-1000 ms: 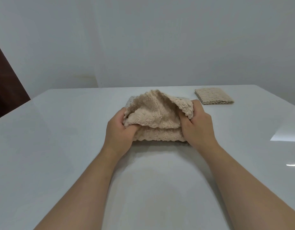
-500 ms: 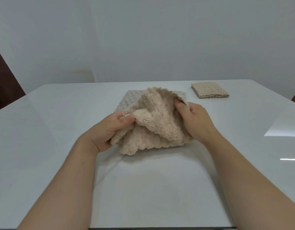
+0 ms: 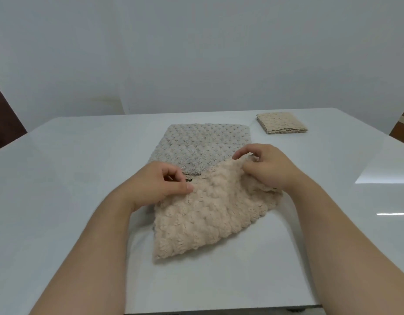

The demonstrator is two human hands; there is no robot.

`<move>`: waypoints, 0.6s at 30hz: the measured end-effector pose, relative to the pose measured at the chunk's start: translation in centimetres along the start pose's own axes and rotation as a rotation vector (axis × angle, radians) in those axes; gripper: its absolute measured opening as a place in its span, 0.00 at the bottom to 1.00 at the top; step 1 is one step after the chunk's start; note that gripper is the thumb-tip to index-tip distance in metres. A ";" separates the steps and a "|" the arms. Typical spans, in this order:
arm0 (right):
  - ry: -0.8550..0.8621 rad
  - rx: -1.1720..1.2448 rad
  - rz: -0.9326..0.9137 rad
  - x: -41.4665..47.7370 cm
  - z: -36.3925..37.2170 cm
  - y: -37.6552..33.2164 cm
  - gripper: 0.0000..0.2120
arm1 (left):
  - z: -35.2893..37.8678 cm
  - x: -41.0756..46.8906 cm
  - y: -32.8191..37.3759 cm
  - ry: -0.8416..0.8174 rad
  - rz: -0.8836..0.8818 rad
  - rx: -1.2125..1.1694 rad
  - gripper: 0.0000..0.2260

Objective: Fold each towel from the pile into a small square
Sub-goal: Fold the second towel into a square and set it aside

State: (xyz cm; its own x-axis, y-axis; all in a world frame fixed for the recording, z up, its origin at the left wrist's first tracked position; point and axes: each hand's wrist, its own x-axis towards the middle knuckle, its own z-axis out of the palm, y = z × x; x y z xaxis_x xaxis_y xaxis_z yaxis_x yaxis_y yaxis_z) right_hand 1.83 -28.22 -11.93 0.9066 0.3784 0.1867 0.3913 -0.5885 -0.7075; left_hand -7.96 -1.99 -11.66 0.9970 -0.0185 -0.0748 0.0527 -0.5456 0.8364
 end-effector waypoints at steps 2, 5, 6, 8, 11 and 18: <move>-0.032 -0.090 0.009 0.0 0.3 0.1 0.16 | 0.0 0.2 -0.3 0.081 0.026 0.098 0.10; -0.052 -0.186 0.026 0.2 0.5 0.2 0.20 | 0.1 0.4 -0.5 0.136 0.011 0.200 0.10; -0.049 -0.199 0.025 0.3 0.6 0.3 0.21 | 0.2 0.5 -0.5 0.125 -0.014 0.208 0.11; -0.045 -0.193 0.011 0.4 0.9 0.4 0.24 | 0.3 0.5 -0.5 0.098 -0.055 0.247 0.10; -0.071 -0.114 0.017 0.4 1.2 0.5 0.27 | 0.4 0.4 -0.3 0.072 -0.071 0.277 0.08; -0.078 -0.263 0.028 0.8 1.6 0.5 0.15 | 0.3 0.6 -0.4 0.022 -0.038 0.160 0.11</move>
State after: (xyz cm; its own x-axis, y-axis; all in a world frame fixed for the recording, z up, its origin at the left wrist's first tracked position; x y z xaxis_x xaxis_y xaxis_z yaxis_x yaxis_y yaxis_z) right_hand 2.46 -27.09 -13.18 0.9068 0.4072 0.1094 0.4030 -0.7608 -0.5087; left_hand -7.40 -2.02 -12.22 0.9956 0.0219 -0.0912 0.0822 -0.6721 0.7359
